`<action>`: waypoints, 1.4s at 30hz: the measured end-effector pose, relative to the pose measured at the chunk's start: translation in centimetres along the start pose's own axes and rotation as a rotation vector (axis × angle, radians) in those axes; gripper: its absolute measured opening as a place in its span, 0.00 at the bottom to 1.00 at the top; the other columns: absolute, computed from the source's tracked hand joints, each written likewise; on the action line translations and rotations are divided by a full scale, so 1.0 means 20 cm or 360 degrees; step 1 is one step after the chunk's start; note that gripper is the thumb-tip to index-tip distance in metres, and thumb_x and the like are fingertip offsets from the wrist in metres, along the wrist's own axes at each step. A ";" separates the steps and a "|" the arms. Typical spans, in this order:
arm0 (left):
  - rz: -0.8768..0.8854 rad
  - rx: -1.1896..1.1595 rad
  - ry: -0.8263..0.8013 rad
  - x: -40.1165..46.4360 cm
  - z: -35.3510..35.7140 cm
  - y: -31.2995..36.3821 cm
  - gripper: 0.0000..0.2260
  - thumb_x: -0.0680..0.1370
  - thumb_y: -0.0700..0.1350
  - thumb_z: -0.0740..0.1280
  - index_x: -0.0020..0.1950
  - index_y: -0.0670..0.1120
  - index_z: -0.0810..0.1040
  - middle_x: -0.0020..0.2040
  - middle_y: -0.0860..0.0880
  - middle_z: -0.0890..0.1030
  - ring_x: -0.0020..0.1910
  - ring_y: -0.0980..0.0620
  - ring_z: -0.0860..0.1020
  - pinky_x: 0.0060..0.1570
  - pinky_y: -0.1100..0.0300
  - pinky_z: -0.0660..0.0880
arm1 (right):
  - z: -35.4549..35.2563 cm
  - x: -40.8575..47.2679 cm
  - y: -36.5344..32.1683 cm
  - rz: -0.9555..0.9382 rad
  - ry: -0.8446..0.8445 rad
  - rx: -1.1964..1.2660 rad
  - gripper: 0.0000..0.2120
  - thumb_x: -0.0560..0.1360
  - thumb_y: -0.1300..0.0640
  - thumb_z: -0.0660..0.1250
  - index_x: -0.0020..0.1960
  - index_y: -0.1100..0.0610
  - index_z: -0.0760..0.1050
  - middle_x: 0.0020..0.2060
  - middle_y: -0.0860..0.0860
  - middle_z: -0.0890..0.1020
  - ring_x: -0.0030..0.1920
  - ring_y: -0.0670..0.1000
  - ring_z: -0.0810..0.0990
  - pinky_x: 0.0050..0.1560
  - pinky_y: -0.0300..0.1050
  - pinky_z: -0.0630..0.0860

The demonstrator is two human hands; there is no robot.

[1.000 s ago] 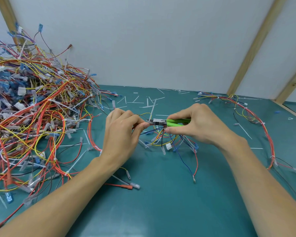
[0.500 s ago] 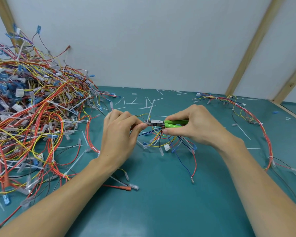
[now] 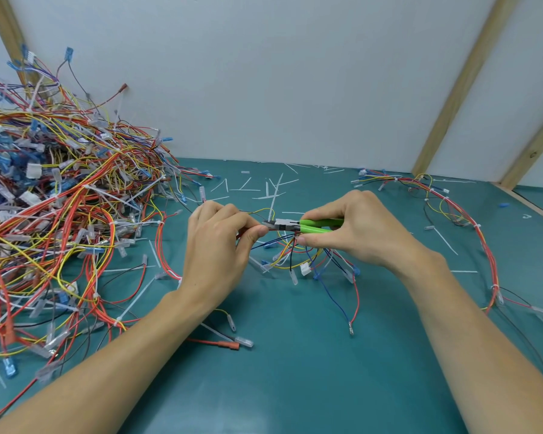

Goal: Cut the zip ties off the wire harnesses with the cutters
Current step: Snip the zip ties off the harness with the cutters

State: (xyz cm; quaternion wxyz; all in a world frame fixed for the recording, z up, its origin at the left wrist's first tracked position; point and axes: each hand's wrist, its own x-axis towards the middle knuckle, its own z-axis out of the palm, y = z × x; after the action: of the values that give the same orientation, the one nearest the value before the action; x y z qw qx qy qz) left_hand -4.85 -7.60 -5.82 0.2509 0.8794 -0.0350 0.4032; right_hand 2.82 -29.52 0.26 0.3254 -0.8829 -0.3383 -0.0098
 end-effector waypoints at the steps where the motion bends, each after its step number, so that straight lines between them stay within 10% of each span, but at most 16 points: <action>1: -0.0007 -0.0001 0.0000 0.00 0.00 0.00 0.06 0.77 0.50 0.71 0.43 0.49 0.85 0.37 0.55 0.77 0.43 0.52 0.67 0.52 0.58 0.60 | 0.00 0.00 0.00 -0.0002 -0.0002 0.0003 0.11 0.68 0.39 0.80 0.49 0.38 0.86 0.35 0.46 0.85 0.38 0.55 0.74 0.45 0.52 0.77; 8: -0.0097 -0.0095 0.0024 0.02 -0.02 -0.01 0.06 0.78 0.50 0.72 0.43 0.49 0.84 0.39 0.53 0.79 0.44 0.50 0.68 0.49 0.57 0.61 | 0.05 0.01 0.00 0.0033 0.0425 0.0089 0.07 0.72 0.39 0.77 0.43 0.41 0.84 0.31 0.40 0.81 0.34 0.43 0.74 0.38 0.43 0.70; 20: -0.0099 -0.0195 -0.0009 0.01 -0.02 -0.01 0.04 0.80 0.50 0.69 0.52 0.54 0.84 0.37 0.55 0.76 0.45 0.51 0.70 0.52 0.54 0.66 | 0.08 0.04 -0.08 0.0294 0.0475 0.1166 0.12 0.76 0.73 0.62 0.49 0.56 0.69 0.45 0.52 0.87 0.29 0.49 0.70 0.26 0.44 0.72; 33: -0.0120 -0.0337 -0.0067 0.01 -0.03 -0.01 0.03 0.79 0.48 0.71 0.50 0.53 0.85 0.38 0.55 0.80 0.44 0.49 0.72 0.54 0.43 0.72 | 0.13 0.02 -0.11 0.0151 0.0343 0.0689 0.13 0.77 0.68 0.69 0.48 0.52 0.70 0.46 0.47 0.88 0.32 0.41 0.78 0.35 0.36 0.73; 42: 0.0020 -0.0334 -0.0159 0.02 -0.04 0.02 0.05 0.79 0.47 0.71 0.52 0.51 0.86 0.40 0.59 0.80 0.46 0.49 0.74 0.55 0.42 0.71 | 0.18 0.00 -0.14 0.0063 0.0377 -0.0072 0.13 0.75 0.55 0.73 0.53 0.48 0.70 0.48 0.42 0.86 0.44 0.52 0.80 0.50 0.56 0.79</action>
State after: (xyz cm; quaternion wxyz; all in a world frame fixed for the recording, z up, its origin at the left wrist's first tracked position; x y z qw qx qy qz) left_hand -5.21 -7.49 -5.06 0.3369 0.8670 -0.0950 0.3546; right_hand 0.30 -25.84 -0.99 0.3431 -0.8892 -0.2798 -0.1152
